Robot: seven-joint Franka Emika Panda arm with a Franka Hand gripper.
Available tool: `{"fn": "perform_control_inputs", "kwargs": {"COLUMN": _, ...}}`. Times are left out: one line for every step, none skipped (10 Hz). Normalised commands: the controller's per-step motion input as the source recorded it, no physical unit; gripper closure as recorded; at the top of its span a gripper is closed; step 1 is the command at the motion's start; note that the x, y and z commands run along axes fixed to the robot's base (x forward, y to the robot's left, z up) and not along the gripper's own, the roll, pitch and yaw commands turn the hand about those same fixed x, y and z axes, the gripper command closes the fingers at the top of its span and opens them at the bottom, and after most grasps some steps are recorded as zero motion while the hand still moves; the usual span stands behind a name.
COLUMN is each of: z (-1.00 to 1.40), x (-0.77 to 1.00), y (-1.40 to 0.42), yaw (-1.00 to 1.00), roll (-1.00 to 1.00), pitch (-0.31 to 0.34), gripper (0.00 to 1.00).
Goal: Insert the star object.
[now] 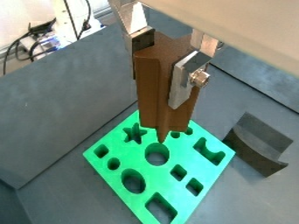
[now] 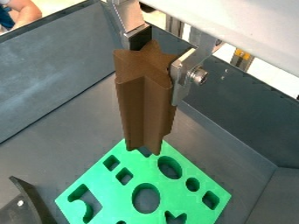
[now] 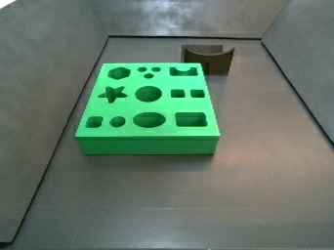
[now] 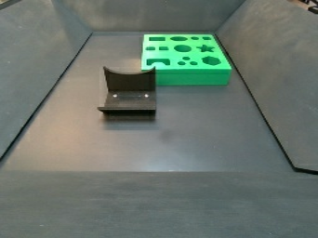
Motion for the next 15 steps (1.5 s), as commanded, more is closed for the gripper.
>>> {"fn": "perform_control_inputs", "kwargs": {"z": -1.0, "x": -0.39, "y": 0.33, "yaw": -0.77, "roll": -0.11, "pitch": 0.0, "gripper": 1.0}}
{"fn": "perform_control_inputs", "kwargs": {"z": -1.0, "x": -0.51, "y": 0.46, "yaw": -0.58, "roll": -0.08, "pitch": 0.0, "gripper": 1.0}}
{"fn": "perform_control_inputs", "kwargs": {"z": -1.0, "x": -0.5, "y": 0.46, "yaw": -0.6, "roll": -0.09, "pitch": 0.0, "gripper": 1.0}}
{"fn": "perform_control_inputs", "kwargs": {"z": -1.0, "x": -0.5, "y": 0.39, "yaw": -0.67, "roll": -0.14, "pitch": 0.0, "gripper": 1.0}}
{"fn": "perform_control_inputs", "kwargs": {"z": -0.99, "x": -0.5, "y": 0.28, "yaw": -0.71, "roll": -0.11, "pitch": -0.019, "gripper": 1.0}}
{"fn": "perform_control_inputs", "kwargs": {"z": -0.95, "x": -0.45, "y": 0.12, "yaw": -0.8, "roll": -0.07, "pitch": -0.066, "gripper": 1.0}}
{"fn": "perform_control_inputs", "kwargs": {"z": -0.93, "x": -0.31, "y": 0.0, "yaw": -0.89, "roll": -0.05, "pitch": -0.073, "gripper": 1.0}}
{"fn": "perform_control_inputs", "kwargs": {"z": -0.71, "x": -0.08, "y": 0.0, "yaw": -0.98, "roll": -0.08, "pitch": -0.157, "gripper": 1.0}}
{"fn": "perform_control_inputs", "kwargs": {"z": -0.41, "x": 0.0, "y": -0.08, "yaw": -0.73, "roll": -0.21, "pitch": -0.216, "gripper": 1.0}}
{"fn": "perform_control_inputs", "kwargs": {"z": -0.31, "x": 0.1, "y": -0.07, "yaw": -0.76, "roll": -0.16, "pitch": -0.037, "gripper": 1.0}}
{"fn": "perform_control_inputs", "kwargs": {"z": -0.16, "x": 0.07, "y": 0.0, "yaw": -0.7, "roll": -0.06, "pitch": 0.034, "gripper": 1.0}}
{"fn": "perform_control_inputs", "kwargs": {"z": -0.15, "x": 0.1, "y": 0.07, "yaw": -0.3, "roll": -0.09, "pitch": 0.027, "gripper": 1.0}}
{"fn": "perform_control_inputs", "kwargs": {"z": -0.03, "x": 0.0, "y": 0.03, "yaw": -0.08, "roll": 0.0, "pitch": 0.011, "gripper": 1.0}}
{"fn": "perform_control_inputs", "kwargs": {"z": -0.12, "x": -0.11, "y": 0.0, "yaw": -0.14, "roll": 0.0, "pitch": 0.0, "gripper": 1.0}}
{"fn": "perform_control_inputs", "kwargs": {"z": -0.29, "x": -0.36, "y": -0.05, "yaw": 0.0, "roll": -0.05, "pitch": -0.01, "gripper": 1.0}}
